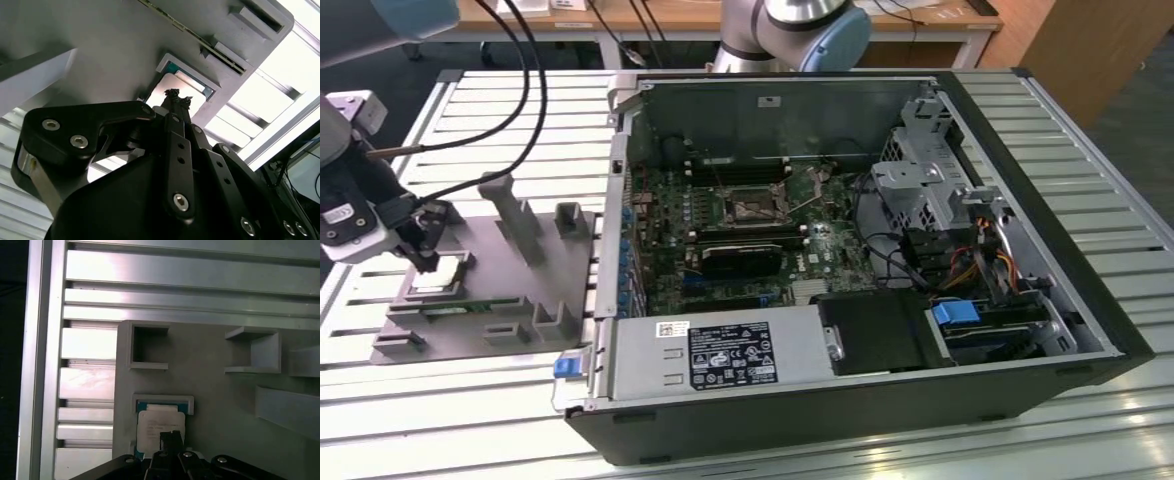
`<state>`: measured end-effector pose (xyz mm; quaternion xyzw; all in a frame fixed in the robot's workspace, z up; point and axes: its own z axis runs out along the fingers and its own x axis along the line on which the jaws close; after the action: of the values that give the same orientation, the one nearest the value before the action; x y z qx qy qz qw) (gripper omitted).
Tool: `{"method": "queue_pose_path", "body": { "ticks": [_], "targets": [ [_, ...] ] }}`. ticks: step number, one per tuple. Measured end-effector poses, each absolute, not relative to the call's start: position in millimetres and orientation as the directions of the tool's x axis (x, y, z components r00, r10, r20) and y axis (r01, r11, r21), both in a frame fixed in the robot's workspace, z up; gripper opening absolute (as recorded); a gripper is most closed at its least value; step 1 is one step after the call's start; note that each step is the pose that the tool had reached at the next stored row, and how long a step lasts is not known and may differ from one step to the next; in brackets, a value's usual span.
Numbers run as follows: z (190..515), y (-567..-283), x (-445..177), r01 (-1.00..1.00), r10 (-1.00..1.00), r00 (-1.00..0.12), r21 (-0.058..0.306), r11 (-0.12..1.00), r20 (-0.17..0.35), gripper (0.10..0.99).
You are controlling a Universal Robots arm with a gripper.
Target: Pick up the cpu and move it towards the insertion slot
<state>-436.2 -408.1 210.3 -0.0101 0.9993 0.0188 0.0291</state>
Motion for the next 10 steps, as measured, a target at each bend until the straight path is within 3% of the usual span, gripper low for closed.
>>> {"method": "queue_pose_path", "body": {
  "ticks": [10],
  "targets": [
    [198.7, -408.1, -436.8, -0.021, -0.019, -0.998, 0.037, 0.999, -0.058, 0.102]
  ]
}}
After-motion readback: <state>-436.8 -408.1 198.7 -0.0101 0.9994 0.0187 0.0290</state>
